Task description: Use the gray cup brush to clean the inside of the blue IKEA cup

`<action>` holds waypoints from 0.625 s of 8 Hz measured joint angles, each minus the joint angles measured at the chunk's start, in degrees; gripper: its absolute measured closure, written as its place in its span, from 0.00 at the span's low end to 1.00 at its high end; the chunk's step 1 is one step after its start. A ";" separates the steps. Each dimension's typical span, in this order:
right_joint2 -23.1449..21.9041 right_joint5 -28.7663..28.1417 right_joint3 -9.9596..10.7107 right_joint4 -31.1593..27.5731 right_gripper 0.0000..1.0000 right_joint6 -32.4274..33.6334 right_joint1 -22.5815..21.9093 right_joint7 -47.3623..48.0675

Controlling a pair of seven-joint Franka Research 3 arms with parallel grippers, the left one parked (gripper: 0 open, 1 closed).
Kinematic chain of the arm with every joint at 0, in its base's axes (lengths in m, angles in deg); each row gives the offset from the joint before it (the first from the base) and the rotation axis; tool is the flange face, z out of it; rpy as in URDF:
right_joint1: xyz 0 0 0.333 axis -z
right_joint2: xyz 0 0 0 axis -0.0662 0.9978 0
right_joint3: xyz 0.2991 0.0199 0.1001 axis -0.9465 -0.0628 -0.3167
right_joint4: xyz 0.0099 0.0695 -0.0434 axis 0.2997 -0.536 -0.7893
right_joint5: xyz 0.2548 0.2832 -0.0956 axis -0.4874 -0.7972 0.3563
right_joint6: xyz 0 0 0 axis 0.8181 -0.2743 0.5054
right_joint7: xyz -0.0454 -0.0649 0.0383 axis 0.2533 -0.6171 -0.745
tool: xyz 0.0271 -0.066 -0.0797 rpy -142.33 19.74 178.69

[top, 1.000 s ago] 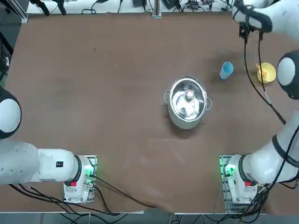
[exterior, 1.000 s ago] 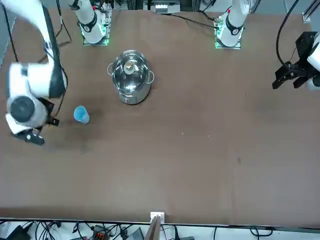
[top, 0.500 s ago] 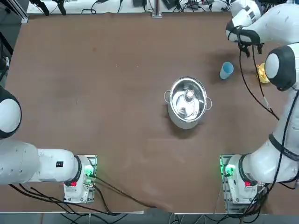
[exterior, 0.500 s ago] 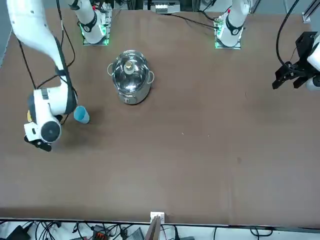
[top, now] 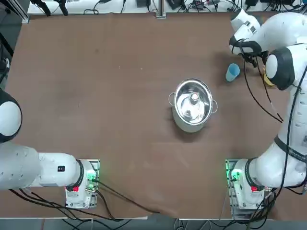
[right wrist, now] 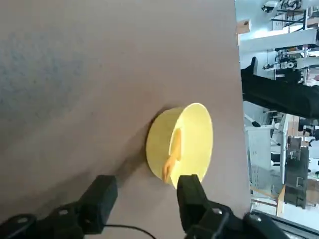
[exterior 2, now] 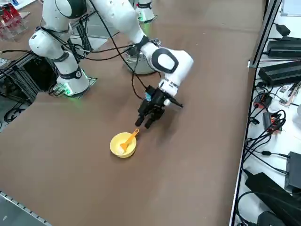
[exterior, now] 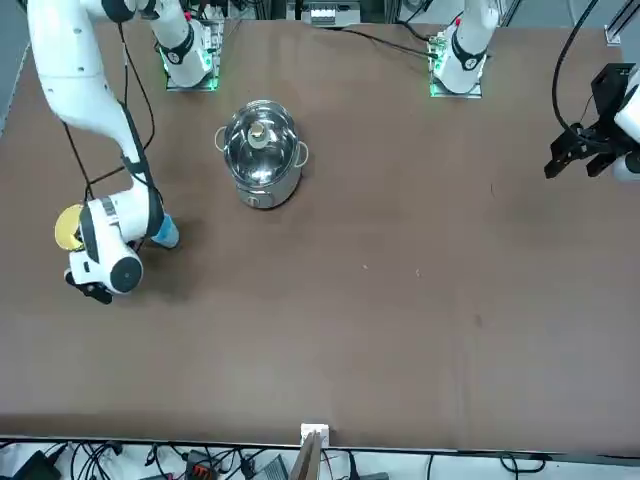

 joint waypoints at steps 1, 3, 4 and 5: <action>0.26 0.03 0.05 -0.01 0.27 0.00 0.30 0.34; 0.28 0.52 0.53 -0.07 0.29 0.03 0.49 0.78; 0.30 0.69 0.74 -0.10 0.29 0.04 0.57 0.96; 0.43 1.61 0.94 -0.22 0.30 0.06 0.62 1.45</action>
